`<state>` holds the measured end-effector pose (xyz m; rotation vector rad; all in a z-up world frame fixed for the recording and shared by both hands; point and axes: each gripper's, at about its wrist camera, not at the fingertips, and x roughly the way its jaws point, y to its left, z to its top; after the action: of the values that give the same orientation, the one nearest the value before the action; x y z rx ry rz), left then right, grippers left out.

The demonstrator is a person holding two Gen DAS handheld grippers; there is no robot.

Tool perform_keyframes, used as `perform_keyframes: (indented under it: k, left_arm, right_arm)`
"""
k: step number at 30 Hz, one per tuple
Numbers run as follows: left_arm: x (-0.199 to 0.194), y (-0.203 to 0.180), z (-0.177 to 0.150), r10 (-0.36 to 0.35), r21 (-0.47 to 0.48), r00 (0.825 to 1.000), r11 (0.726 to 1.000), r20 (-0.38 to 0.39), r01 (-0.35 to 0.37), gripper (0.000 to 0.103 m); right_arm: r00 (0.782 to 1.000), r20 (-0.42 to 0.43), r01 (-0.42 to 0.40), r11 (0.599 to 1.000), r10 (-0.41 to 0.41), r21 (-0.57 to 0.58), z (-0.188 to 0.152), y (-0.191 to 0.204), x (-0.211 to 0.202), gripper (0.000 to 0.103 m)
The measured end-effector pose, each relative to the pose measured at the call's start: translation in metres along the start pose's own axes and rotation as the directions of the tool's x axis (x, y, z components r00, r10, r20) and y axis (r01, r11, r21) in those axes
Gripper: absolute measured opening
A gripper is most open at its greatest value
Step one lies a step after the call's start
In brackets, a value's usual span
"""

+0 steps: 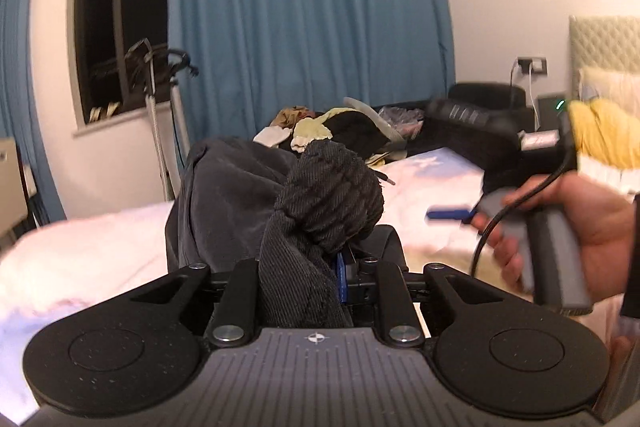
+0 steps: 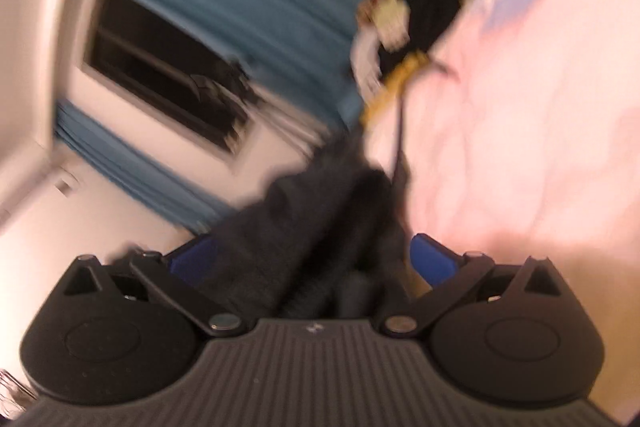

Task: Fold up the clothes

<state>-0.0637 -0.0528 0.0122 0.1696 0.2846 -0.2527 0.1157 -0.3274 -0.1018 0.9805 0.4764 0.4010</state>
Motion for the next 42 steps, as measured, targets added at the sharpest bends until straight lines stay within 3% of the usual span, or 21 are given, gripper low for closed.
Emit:
perform_keyframes:
  k: [2,5,8,11,13,16,20,21,22,23,25,26,30,33,35,39,42]
  left_arm:
    - [-0.001,0.008,0.000,-0.015,-0.039,1.000,0.999,0.024,0.016,0.022]
    - [-0.002,0.029,-0.002,-0.055,-0.139,0.996,0.988,0.072,0.064,0.022]
    - [-0.002,0.059,-0.006,-0.064,-0.267,0.993,0.960,0.098,0.088,0.022]
    - [0.001,0.087,-0.010,-0.067,-0.364,0.992,0.926,0.110,0.103,0.022]
    - [-0.001,0.097,-0.013,-0.058,-0.369,0.991,0.924,0.122,0.100,0.022]
    - [0.000,0.104,-0.017,-0.046,-0.318,0.990,0.944,0.136,0.087,0.022]
    - [0.003,0.118,-0.021,-0.049,-0.306,0.989,0.948,0.140,0.090,0.023]
    - [0.004,0.123,-0.023,-0.051,-0.313,0.989,0.945,0.138,0.093,0.023]
    - [0.005,0.128,-0.024,-0.053,-0.325,0.989,0.941,0.136,0.095,0.023]
    - [0.007,0.132,-0.024,-0.054,-0.341,0.990,0.935,0.132,0.097,0.023]
    - [0.011,0.141,-0.025,-0.058,-0.373,0.991,0.922,0.118,0.098,0.026]
    - [0.014,0.145,-0.025,-0.060,-0.387,0.994,0.917,0.096,0.093,0.026]
    - [0.017,0.160,-0.030,-0.063,-0.481,0.995,0.872,0.077,0.093,0.027]
    - [0.020,0.162,-0.031,-0.067,-0.483,0.995,0.871,0.072,0.094,0.028]
    - [0.020,0.162,-0.032,-0.065,-0.478,0.995,0.874,0.078,0.094,0.028]
    - [0.012,0.171,-0.032,-0.051,-0.525,0.993,0.845,0.110,0.101,0.021]
    - [-0.005,0.187,-0.030,0.020,-0.594,0.986,0.800,0.163,0.082,0.019]
  right_arm:
    - [0.999,-0.049,0.025,1.000,-0.025,0.013,-0.004,-0.001,0.012,0.103]
    - [0.998,-0.054,0.011,0.998,-0.007,0.058,0.001,-0.003,0.024,0.103]
    - [0.999,-0.029,-0.031,0.991,0.035,0.130,0.010,-0.003,0.036,0.103]
    - [1.000,-0.015,-0.004,0.995,0.005,0.102,0.020,0.012,0.051,0.103]
    - [0.998,-0.027,0.052,0.996,-0.050,0.074,0.028,0.016,0.071,0.103]
    - [0.990,-0.022,0.137,0.989,-0.136,0.061,0.036,0.014,0.100,0.103]
    - [0.988,-0.011,0.155,0.985,-0.155,0.073,0.039,0.008,0.132,0.102]
    - [0.990,0.004,0.140,0.988,-0.141,0.062,0.038,0.011,0.135,0.095]
    - [0.992,0.037,0.118,0.992,-0.120,0.044,0.036,0.016,0.135,0.081]
    - [0.992,0.070,0.103,0.995,-0.104,0.014,0.034,0.024,0.133,0.079]
    - [0.989,0.099,0.112,0.993,-0.109,-0.023,0.034,0.035,0.133,0.054]
    - [0.991,0.089,0.106,0.994,-0.103,-0.038,0.034,0.039,0.135,0.050]
    - [0.988,0.023,0.156,0.985,-0.154,-0.069,0.038,0.052,0.141,0.050]
    - [0.981,-0.016,0.190,0.979,-0.192,-0.075,0.035,0.059,0.145,0.054]
    - [0.976,0.000,0.217,0.970,-0.218,-0.111,0.030,0.067,0.145,0.051]
    - [0.968,0.105,0.245,0.937,-0.226,-0.247,0.020,0.109,0.138,0.018]
    - [0.966,0.192,0.232,0.909,-0.174,-0.347,0.011,0.150,0.135,0.013]
